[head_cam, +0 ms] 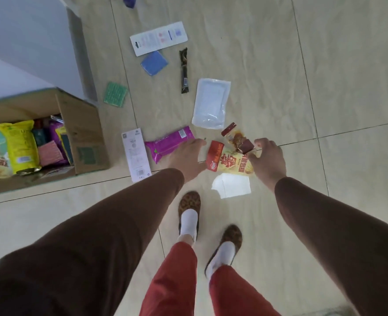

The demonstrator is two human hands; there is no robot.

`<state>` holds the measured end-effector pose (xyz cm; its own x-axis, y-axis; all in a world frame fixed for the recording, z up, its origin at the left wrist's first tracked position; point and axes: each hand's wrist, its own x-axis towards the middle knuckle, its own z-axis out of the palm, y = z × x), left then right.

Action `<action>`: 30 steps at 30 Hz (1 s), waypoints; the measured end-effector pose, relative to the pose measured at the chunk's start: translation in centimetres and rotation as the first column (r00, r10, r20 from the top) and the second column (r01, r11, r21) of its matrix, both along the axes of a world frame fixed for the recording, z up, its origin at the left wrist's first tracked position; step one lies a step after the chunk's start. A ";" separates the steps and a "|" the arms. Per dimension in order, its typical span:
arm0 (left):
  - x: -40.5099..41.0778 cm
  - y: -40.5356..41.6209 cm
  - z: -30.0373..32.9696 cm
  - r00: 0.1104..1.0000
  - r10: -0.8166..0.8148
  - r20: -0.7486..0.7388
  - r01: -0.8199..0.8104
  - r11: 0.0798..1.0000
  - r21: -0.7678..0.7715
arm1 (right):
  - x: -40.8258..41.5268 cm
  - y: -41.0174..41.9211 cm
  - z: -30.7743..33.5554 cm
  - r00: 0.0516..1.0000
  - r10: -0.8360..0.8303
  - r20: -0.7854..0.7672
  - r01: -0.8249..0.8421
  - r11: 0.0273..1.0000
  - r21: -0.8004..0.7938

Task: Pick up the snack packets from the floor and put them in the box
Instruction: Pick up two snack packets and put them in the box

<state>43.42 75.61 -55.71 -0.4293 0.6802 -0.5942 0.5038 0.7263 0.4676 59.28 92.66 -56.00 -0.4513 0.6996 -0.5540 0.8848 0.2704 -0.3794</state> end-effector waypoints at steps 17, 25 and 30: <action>8.5 12.3 -22.6 0.940 -0.303 -0.160 0.278 0.947 -0.161 | -2.1 9.5 -23.6 0.926 0.340 0.166 -0.329 0.940 -0.092; 9.5 10.5 -25.2 0.835 -0.458 -0.305 0.337 0.864 -0.374 | -2.6 7.9 -28.6 0.902 0.284 0.325 -0.289 0.957 -0.034; 9.3 8.0 -23.5 0.904 -0.378 -0.198 0.299 0.892 -0.339 | -2.4 8.6 -27.5 0.930 0.312 0.196 -0.288 0.947 -0.141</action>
